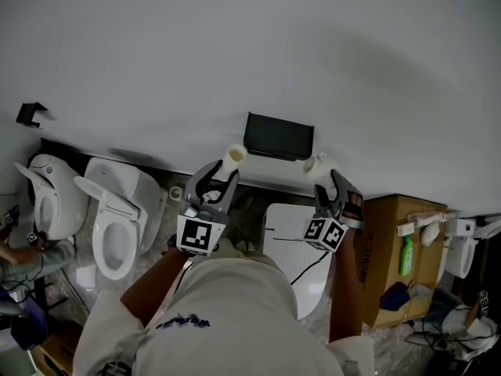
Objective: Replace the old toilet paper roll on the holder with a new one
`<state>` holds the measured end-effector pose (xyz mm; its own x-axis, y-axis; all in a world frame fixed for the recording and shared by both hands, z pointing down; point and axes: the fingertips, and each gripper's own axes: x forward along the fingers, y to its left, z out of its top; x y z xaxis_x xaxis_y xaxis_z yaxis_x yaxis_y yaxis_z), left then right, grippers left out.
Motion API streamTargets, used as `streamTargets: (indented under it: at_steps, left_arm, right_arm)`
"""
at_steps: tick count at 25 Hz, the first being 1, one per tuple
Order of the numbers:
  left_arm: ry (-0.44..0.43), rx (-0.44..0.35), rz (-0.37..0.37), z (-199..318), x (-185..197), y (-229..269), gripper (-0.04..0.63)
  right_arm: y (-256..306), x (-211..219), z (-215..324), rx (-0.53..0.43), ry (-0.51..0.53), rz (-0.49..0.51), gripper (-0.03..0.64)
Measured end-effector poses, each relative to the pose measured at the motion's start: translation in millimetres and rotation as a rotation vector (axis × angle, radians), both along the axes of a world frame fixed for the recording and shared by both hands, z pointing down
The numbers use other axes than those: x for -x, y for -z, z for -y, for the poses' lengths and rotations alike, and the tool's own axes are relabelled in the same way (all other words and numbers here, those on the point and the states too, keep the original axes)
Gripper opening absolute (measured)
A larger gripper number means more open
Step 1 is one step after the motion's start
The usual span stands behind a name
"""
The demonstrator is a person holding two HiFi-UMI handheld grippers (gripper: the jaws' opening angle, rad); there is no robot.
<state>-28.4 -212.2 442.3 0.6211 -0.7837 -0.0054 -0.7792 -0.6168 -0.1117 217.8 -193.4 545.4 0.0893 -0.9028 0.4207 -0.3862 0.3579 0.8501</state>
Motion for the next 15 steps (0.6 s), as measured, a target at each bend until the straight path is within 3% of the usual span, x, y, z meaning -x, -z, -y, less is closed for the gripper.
streamTargets:
  at_steps: [5, 15]
  left_arm:
    - [0.002, 0.002, -0.001, -3.7, 0.1, -1.9, 0.150]
    - [0.013, 0.012, -0.003, -3.6, 1.8, -4.7, 0.150]
  right_arm:
    - [-3.5, 7.1, 6.3, 0.005, 0.037, -0.190, 0.265]
    - [-8.0, 16.9, 19.7, 0.008, 0.083, -0.267, 0.265]
